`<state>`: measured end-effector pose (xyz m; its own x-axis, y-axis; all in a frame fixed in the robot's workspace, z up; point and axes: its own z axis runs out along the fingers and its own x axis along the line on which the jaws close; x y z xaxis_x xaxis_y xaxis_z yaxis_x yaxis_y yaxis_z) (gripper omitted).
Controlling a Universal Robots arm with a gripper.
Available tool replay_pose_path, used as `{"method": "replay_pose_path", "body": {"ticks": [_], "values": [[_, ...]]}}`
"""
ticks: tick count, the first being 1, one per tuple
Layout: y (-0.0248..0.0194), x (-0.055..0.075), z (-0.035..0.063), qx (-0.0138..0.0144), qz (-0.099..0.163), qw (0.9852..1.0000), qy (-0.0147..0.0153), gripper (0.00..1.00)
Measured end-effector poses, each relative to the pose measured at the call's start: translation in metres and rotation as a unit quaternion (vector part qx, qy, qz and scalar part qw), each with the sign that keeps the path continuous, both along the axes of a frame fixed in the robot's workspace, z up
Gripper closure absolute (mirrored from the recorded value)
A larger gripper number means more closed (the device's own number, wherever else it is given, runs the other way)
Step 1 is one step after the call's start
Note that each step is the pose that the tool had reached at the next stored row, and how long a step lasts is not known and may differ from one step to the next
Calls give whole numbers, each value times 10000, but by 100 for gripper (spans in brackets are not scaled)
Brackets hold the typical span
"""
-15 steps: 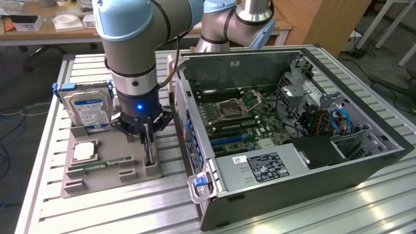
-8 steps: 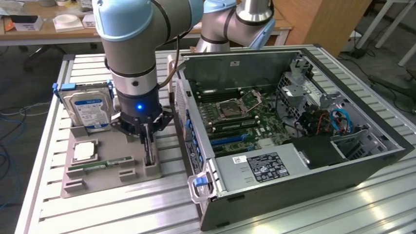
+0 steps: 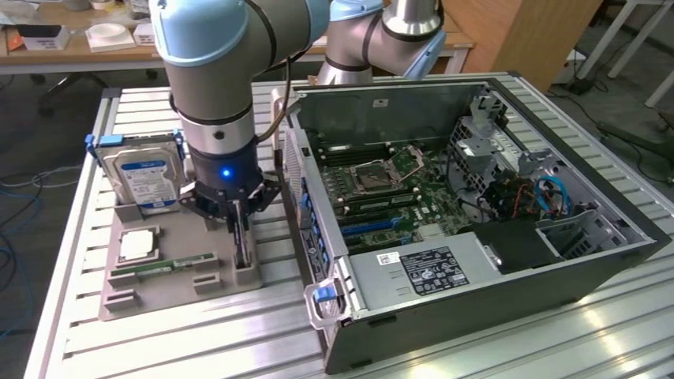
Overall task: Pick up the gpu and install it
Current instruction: 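Pick up the gpu and move the gpu toward the slot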
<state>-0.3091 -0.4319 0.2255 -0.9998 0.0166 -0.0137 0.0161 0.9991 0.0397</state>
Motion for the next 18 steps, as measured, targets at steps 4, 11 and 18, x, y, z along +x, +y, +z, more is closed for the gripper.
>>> {"method": "replay_pose_path", "body": {"ticks": [4,11,18], "values": [[-3,1,71,-5,1,10000,2,73],[-5,10,274,-6,2,10000,17,73],[-6,17,430,-5,1,10000,26,73]]}}
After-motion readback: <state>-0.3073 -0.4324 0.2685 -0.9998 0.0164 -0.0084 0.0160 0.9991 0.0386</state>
